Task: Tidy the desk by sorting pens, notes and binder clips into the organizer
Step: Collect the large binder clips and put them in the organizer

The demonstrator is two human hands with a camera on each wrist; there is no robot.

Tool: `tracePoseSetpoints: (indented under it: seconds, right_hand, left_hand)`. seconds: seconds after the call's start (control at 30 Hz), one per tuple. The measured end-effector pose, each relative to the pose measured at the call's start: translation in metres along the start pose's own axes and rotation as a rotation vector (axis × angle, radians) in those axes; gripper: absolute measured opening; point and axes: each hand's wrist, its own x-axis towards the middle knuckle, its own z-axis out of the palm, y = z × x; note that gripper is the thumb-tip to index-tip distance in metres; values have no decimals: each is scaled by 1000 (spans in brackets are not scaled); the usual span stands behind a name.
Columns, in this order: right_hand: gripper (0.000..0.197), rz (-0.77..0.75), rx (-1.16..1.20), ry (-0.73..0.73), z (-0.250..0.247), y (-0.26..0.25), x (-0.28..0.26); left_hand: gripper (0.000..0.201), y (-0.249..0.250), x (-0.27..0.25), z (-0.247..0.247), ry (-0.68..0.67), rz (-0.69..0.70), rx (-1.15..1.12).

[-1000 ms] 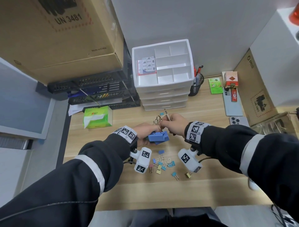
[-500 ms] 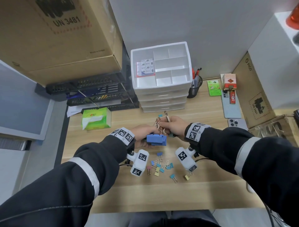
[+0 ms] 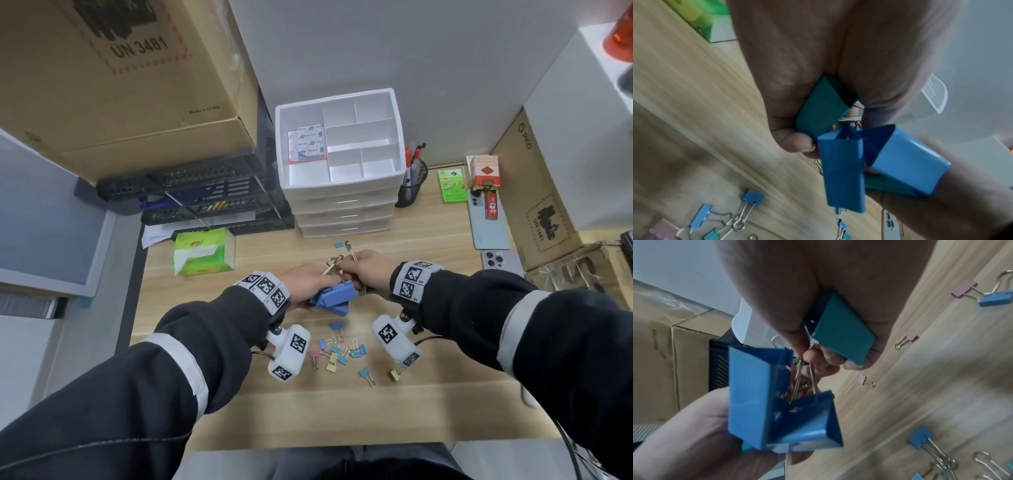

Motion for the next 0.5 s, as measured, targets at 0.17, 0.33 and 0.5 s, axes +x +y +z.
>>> tracePoseSetpoints:
  seconds: [0.17, 0.33, 0.5]
  right_hand:
    - [27, -18, -38, -12, -5, -1, -3]
    - [16, -3, -125, 0, -7, 0, -2]
    - [29, 41, -216, 50, -8, -1, -1]
  left_hand:
    - [8, 1, 3, 1, 20, 13, 116]
    - [17, 2, 2, 2, 69, 19, 118]
    - [23, 4, 2, 2, 83, 40, 90]
